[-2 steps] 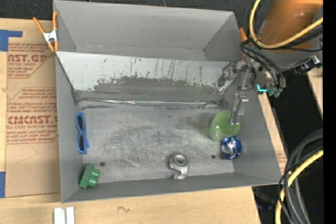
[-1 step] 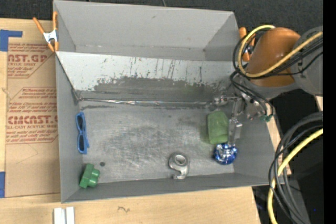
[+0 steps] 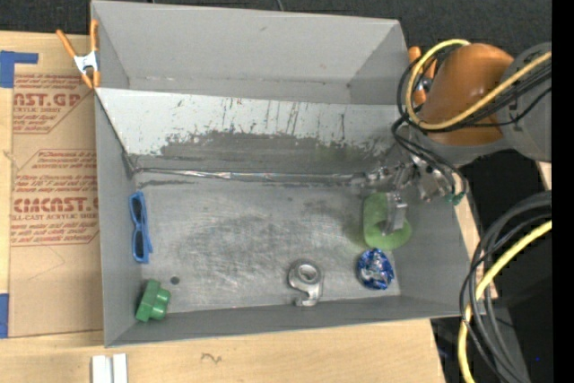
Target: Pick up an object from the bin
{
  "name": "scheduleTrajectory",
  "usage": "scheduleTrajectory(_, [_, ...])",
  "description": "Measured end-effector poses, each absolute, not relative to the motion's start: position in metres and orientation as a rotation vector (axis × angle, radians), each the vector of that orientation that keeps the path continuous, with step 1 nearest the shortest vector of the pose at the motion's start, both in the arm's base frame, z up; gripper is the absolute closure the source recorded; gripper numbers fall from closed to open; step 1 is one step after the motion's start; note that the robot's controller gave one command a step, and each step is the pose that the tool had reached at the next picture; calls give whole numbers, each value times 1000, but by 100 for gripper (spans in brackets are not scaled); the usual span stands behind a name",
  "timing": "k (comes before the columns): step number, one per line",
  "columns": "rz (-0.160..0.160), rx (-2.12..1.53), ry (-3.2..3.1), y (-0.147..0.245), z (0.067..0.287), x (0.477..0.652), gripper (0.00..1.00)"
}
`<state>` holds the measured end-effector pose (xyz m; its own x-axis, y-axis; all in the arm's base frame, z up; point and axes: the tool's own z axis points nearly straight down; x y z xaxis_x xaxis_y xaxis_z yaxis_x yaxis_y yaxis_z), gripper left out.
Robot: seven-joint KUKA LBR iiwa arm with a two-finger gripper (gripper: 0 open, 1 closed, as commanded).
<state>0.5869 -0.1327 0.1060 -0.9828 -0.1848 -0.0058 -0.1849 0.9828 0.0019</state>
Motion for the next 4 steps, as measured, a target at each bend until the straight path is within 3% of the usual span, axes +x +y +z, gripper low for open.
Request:
scheduleTrajectory(1, [-5, -445, 3098, -123, 215, 590, 100])
scheduleTrajectory(2, [0, -445, 3106, -123, 209, 588, 0])
scheduleTrajectory(3, [6, -631, 3084, -126, 97, 557, 0])
scheduleTrajectory(4, [-2, -752, 3047, -126, 74, 540, 0])
